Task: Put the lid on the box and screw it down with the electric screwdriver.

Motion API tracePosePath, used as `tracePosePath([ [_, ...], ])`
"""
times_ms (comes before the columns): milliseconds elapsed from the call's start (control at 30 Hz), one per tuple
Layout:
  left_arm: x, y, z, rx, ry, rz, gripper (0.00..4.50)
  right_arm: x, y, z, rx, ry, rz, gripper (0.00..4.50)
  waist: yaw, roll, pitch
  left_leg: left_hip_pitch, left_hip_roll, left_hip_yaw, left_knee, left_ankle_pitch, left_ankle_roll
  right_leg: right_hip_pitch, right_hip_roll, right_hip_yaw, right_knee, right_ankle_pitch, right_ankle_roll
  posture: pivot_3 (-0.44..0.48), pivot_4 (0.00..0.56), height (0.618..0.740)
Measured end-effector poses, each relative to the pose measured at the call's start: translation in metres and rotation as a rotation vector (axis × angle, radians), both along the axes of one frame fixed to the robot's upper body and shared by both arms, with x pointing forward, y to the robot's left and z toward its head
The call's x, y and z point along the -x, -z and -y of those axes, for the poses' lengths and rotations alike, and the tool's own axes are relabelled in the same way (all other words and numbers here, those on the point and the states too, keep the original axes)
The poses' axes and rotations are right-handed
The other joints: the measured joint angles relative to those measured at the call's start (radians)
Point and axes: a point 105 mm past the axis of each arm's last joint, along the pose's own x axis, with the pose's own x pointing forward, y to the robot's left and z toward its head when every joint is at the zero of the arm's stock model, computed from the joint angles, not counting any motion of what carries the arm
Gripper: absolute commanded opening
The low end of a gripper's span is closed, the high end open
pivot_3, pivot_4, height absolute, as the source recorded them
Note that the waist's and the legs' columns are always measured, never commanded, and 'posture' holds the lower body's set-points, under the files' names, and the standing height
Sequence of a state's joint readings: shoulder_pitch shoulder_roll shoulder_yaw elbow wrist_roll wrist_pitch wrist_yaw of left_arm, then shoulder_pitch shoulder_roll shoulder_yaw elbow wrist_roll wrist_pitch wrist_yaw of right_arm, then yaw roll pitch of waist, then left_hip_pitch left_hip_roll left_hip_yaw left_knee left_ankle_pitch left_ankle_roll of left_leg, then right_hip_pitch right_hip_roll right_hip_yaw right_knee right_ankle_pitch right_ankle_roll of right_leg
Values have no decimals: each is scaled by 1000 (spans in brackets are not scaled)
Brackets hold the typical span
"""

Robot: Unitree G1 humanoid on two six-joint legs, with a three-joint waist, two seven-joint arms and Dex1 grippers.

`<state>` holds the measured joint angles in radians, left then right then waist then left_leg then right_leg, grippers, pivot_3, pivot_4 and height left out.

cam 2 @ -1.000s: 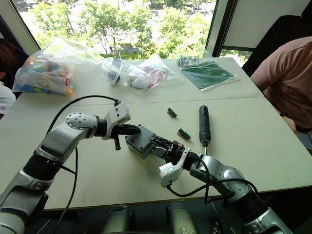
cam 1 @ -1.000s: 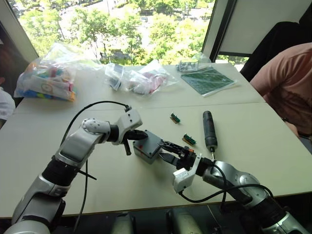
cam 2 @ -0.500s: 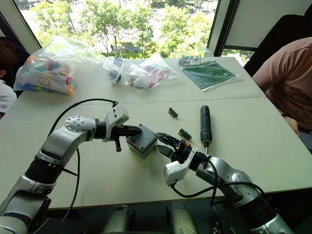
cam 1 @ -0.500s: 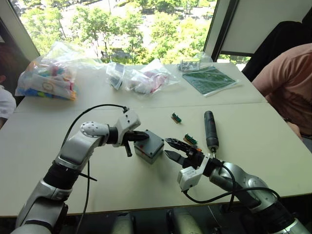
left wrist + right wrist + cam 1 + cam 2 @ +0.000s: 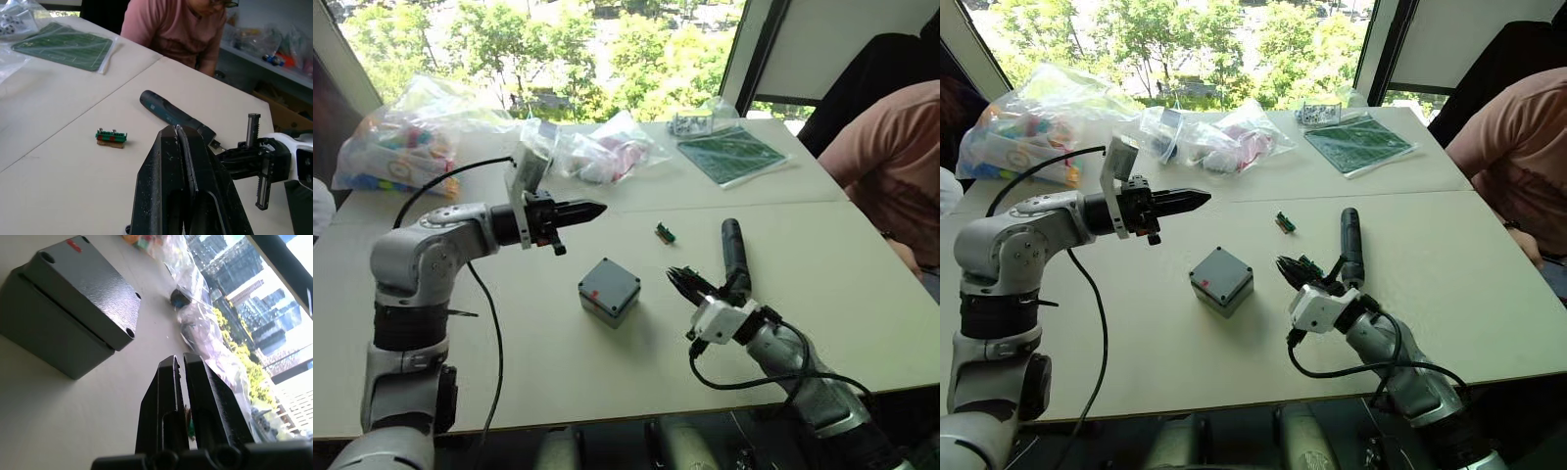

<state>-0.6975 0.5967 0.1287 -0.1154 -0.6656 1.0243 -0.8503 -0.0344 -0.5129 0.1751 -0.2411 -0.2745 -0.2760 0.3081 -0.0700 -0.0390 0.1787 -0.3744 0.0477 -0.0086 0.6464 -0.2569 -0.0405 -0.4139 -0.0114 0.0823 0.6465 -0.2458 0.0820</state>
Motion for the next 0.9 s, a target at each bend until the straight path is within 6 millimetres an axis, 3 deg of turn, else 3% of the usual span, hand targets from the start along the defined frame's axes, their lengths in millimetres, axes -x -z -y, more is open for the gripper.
tracePosePath([
  [100,-13,29,-26,-172,-93,-11,0,6,-10,-5,-264,-26,-219,133,1,2,1,1,1,-1,-2,0,0,0,1,-1,1,0,-1,0,150,740],
  [200,-12,59,-21,-184,-48,-100,0,9,1,-13,-492,-54,-543,133,11,1,2,-3,1,-1,0,0,0,-3,-1,-1,0,1,-2,0,150,740],
  [333,-3,77,-20,-251,24,-115,0,16,7,-18,-552,-91,-752,133,19,1,2,-16,0,1,2,0,0,-15,-2,-1,0,3,-5,0,150,740],
  [667,9,94,-17,-295,84,-144,0,36,18,-37,-453,-179,-910,133,25,1,2,-18,1,1,1,0,0,-18,0,-1,-1,2,-3,0,150,740],
  [900,11,92,-6,-276,102,-124,0,38,15,-49,-446,-236,-926,133,26,1,2,-18,1,1,1,0,0,-18,0,-1,-1,1,-2,0,150,740],
])
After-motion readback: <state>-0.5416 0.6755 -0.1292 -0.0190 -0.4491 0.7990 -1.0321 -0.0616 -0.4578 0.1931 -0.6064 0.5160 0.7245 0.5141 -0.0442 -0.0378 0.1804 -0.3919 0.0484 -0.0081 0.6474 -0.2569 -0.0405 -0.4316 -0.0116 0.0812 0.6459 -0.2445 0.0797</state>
